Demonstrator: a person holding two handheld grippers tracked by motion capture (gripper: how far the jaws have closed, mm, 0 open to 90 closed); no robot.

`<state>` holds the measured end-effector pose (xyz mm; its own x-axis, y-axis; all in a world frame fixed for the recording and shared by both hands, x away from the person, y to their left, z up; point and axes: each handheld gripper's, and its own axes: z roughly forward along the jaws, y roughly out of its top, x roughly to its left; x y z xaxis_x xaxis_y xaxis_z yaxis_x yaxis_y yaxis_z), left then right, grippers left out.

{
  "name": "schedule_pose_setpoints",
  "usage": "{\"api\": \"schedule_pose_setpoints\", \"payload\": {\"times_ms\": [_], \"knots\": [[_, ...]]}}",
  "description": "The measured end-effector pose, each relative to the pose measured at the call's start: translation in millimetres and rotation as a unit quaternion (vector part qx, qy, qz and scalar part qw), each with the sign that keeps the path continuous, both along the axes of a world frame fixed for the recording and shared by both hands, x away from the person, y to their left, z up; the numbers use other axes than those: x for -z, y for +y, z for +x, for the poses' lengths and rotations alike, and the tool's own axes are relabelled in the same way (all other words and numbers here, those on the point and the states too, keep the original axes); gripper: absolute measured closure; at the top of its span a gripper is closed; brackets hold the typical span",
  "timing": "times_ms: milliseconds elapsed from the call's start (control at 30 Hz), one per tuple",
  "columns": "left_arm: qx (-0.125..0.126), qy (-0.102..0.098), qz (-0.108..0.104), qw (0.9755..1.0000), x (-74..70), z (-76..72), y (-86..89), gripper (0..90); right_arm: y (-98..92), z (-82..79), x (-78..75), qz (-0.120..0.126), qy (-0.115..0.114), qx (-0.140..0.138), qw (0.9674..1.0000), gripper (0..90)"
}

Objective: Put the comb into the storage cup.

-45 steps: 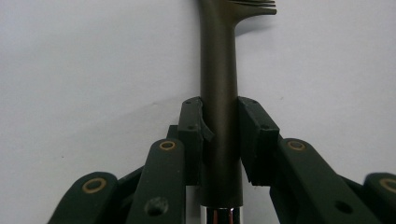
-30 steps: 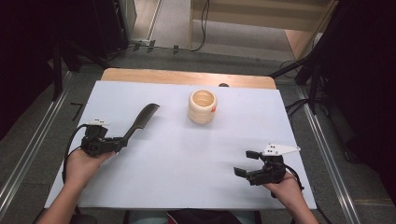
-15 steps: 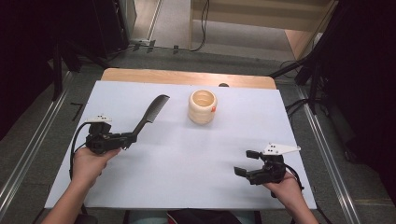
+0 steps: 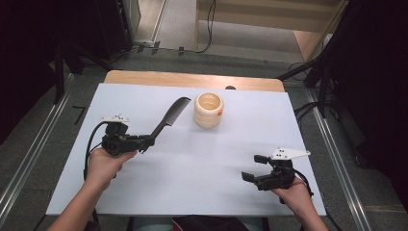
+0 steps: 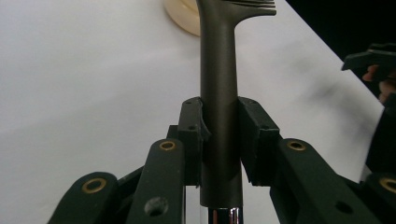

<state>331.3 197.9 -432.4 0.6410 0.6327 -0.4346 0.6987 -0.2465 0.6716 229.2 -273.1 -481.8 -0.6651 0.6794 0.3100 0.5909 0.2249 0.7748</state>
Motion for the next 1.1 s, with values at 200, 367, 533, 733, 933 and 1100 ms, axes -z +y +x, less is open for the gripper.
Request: {"api": "schedule_pose_setpoints", "payload": {"times_ms": [200,367,533,733,933,1100], "knots": [[0.018,0.019,-0.014,0.9996,-0.7,2.7,-12.8,73.0,0.2,0.0,0.0,0.001,-0.001,0.001,1.0000,6.6],[0.029,0.032,-0.029,0.9986,-0.4,4.5,-24.2,73.0,1.2,-0.7,-0.2,0.002,-0.006,0.000,1.0000,6.7],[0.041,0.036,-0.037,0.9978,-1.5,5.4,-34.8,73.0,1.0,-0.9,-1.1,0.002,-0.007,0.000,1.0000,6.7],[0.055,0.039,-0.046,0.9967,-4.4,6.9,-50.6,73.0,2.5,-1.0,-1.1,0.000,-0.002,-0.001,1.0000,6.6],[0.067,0.045,-0.050,0.9955,-4.4,7.6,-66.8,72.9,0.9,-1.2,-2.2,0.001,-0.003,0.004,1.0000,6.6],[0.073,0.049,-0.053,0.9947,-1.2,8.3,-80.6,72.9,1.3,-1.9,-4.0,0.003,-0.004,0.008,1.0000,6.6]]}}
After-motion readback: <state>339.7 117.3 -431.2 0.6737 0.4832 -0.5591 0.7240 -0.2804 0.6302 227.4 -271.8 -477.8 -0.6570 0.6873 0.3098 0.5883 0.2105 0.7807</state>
